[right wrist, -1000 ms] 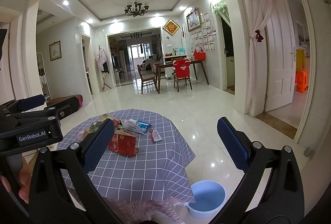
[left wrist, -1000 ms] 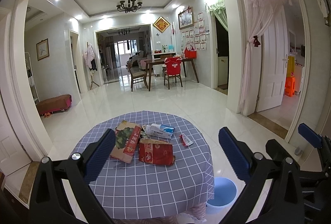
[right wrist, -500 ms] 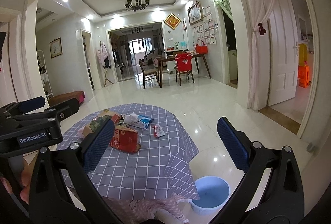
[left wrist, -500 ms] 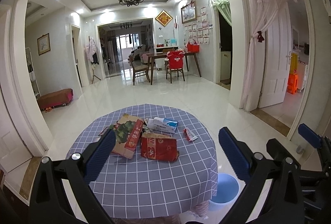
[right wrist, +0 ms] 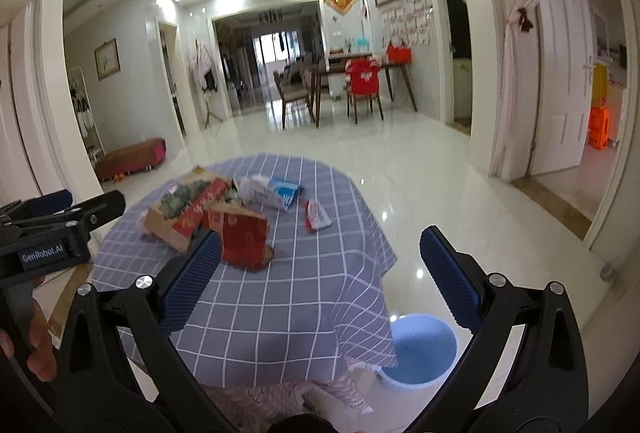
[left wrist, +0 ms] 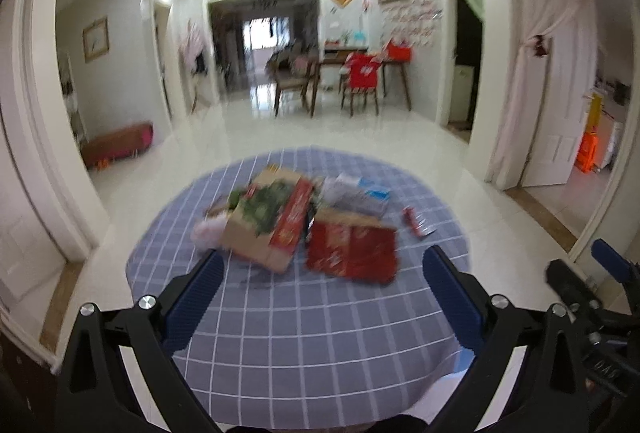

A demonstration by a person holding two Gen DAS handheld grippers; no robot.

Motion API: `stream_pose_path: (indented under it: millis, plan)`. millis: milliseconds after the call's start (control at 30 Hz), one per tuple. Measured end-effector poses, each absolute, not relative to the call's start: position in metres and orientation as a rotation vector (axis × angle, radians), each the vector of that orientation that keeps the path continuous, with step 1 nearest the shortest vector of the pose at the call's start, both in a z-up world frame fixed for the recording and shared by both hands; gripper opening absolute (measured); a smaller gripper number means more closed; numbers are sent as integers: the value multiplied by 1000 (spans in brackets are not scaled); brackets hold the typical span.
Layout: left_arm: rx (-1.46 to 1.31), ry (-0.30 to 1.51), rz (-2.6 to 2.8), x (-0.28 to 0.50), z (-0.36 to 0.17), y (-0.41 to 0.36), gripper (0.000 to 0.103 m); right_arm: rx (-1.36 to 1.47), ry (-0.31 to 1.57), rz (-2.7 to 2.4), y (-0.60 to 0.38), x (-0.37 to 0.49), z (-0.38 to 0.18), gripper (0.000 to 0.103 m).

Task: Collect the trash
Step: 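Reach to the table and grasp the red paper bag with the right tool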

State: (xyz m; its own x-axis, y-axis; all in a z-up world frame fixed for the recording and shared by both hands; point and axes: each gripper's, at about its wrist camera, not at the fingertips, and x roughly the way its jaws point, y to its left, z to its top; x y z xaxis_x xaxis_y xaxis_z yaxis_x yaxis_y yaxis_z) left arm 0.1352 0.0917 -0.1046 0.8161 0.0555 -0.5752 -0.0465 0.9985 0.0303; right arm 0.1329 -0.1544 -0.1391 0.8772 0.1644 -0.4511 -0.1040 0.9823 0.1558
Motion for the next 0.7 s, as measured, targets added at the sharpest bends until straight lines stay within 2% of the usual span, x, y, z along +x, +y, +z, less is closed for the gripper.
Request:
stream_pose_path:
  millis: [333,700]
  plan:
    - [-133,781,69,200,-163,155,98,136,644,213,-112,222,-201,97]
    - [-224,807,62,247,-195,185,98,202,755,408,-60,321,-244,97]
